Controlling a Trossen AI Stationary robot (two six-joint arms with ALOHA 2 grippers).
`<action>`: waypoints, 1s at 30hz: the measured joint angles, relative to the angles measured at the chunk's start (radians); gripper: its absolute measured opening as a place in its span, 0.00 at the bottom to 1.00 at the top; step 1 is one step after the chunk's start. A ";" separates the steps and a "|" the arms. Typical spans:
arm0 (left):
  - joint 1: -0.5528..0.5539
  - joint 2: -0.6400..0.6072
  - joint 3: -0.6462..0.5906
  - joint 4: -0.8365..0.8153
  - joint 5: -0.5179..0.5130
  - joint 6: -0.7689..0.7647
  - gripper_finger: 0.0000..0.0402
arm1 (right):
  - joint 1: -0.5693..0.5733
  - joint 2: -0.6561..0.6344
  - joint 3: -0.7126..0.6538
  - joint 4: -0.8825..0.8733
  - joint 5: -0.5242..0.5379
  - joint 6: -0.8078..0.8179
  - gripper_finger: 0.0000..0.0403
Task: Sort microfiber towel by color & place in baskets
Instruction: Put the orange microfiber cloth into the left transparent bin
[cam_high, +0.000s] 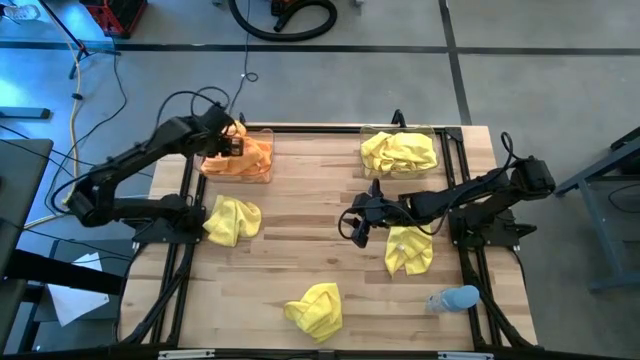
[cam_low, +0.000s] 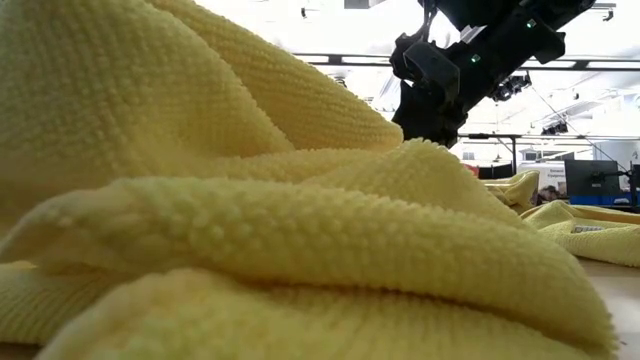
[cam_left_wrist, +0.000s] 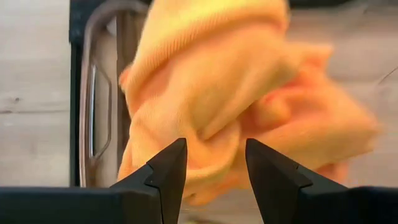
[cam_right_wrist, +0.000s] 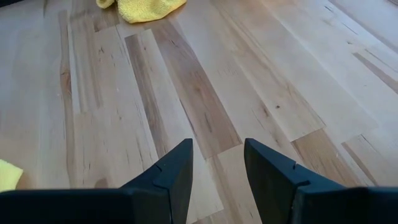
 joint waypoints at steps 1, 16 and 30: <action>0.000 -0.012 0.005 0.015 -0.009 -0.012 0.38 | 0.000 0.000 0.000 0.000 0.000 0.000 0.34; 0.030 0.347 -0.013 0.307 -0.029 0.051 0.36 | 0.000 0.000 0.000 0.000 0.000 -0.008 0.34; 0.058 0.574 -0.010 0.411 -0.059 -0.020 0.36 | 0.000 0.000 0.000 0.000 0.000 -0.008 0.34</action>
